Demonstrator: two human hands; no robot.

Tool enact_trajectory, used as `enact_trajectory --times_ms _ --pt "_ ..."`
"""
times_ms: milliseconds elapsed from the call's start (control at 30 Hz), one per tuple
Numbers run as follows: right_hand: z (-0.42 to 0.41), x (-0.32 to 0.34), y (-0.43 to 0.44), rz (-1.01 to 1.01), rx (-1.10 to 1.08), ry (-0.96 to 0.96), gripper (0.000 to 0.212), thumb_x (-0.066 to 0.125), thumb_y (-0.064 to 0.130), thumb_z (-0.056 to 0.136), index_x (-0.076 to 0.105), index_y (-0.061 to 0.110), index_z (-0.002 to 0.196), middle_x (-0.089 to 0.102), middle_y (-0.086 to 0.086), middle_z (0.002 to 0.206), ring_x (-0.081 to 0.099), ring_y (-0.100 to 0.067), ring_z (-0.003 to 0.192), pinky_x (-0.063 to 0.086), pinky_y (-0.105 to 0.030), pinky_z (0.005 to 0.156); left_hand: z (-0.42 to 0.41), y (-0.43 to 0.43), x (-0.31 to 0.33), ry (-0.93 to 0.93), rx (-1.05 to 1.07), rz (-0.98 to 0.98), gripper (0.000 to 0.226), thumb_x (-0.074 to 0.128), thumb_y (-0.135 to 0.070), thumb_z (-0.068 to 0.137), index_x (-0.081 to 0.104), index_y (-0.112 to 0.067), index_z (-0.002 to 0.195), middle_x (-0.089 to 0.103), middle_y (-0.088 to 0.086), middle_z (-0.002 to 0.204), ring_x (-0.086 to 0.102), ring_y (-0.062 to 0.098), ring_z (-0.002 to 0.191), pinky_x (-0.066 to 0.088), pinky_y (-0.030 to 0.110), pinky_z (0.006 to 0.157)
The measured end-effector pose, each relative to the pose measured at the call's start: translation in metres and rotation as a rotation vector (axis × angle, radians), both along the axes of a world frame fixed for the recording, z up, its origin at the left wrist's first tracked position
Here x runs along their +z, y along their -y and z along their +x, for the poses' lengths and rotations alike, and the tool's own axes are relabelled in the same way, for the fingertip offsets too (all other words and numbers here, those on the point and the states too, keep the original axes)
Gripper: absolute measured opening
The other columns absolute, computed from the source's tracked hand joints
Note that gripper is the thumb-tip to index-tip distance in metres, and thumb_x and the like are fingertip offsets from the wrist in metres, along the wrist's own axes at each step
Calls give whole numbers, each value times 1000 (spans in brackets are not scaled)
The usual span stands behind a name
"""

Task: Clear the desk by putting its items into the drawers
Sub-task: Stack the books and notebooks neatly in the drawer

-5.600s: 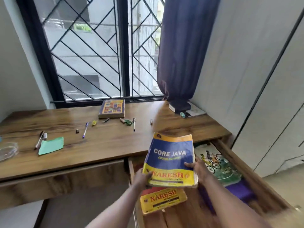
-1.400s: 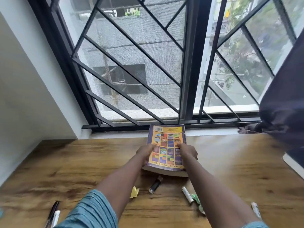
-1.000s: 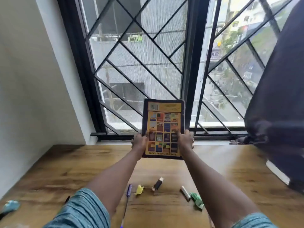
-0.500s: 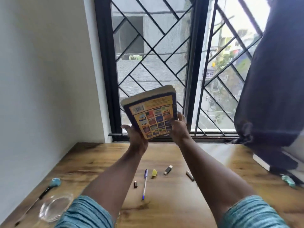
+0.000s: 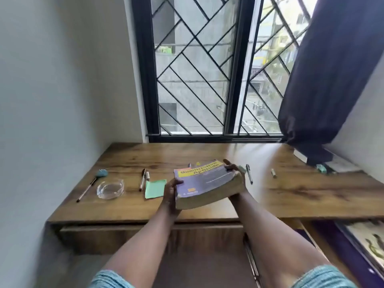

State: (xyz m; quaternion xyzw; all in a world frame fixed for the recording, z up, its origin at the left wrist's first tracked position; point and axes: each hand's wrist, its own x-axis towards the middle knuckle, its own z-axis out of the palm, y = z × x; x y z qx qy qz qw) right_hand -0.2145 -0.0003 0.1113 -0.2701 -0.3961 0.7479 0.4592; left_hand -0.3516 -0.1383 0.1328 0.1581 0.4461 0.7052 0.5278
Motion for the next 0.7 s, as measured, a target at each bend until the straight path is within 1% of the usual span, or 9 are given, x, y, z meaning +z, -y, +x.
enact_trajectory --times_ms 133,167,200,267,400,467,600,667,700 --pt "57 -2 46 -100 -1 91 16 71 20 61 56 17 66 57 -3 56 57 -13 51 45 -23 59 34 19 -17 -31 -5 -45 26 41 4 89 48 -7 66 57 -3 38 57 8 37 43 12 40" --pt "71 5 56 -118 -21 116 22 61 19 77 58 17 56 58 1 49 57 -10 45 46 -19 53 41 24 -21 -9 -38 -25 14 54 -5 81 51 -6 68 61 -2 45 60 14 48 48 17 49" --pt "82 12 68 -96 -33 105 48 45 11 90 58 14 43 56 2 42 55 -9 38 44 -14 47 47 26 -29 2 -62 -46 13 64 -11 68 54 -4 72 65 3 57 61 21 58 49 25 59" --pt "102 17 77 -123 -10 139 67 28 3 94 53 11 33 53 0 36 52 -11 32 38 -9 36 63 29 -43 0 -104 -88 34 65 -12 55 61 -2 88 66 13 82 65 26 63 49 33 67" --pt "154 -4 85 -159 -38 232 17 56 16 71 53 9 55 55 -2 44 55 -16 39 41 -13 41 119 34 -40 21 -121 -17 7 56 0 66 51 -2 71 65 2 45 60 9 37 47 15 39" --pt "184 -15 92 -174 -6 272 25 66 23 55 52 10 70 59 -7 56 58 -22 47 45 -19 46 142 34 -45 34 -136 -2 12 52 -1 61 50 -2 73 66 1 48 62 12 41 48 16 41" --pt "254 -26 103 -243 -7 272 14 42 9 83 53 4 76 64 -6 59 62 -20 49 46 -17 51 199 34 -61 33 -187 -59 30 57 -8 56 56 -3 85 71 7 64 65 27 58 51 28 57" --pt "291 -32 102 -263 -7 292 19 42 9 83 60 5 76 67 -7 64 65 -21 56 46 -27 62 238 39 -63 29 -197 -92 7 51 -7 77 53 -1 79 68 9 59 64 26 52 51 23 49" --pt "309 -32 104 -266 -18 314 20 46 10 81 61 8 68 66 -6 61 64 -22 54 43 -29 63 256 38 -70 36 -195 -112 15 39 -2 86 53 -1 80 68 11 62 65 23 48 51 21 45"
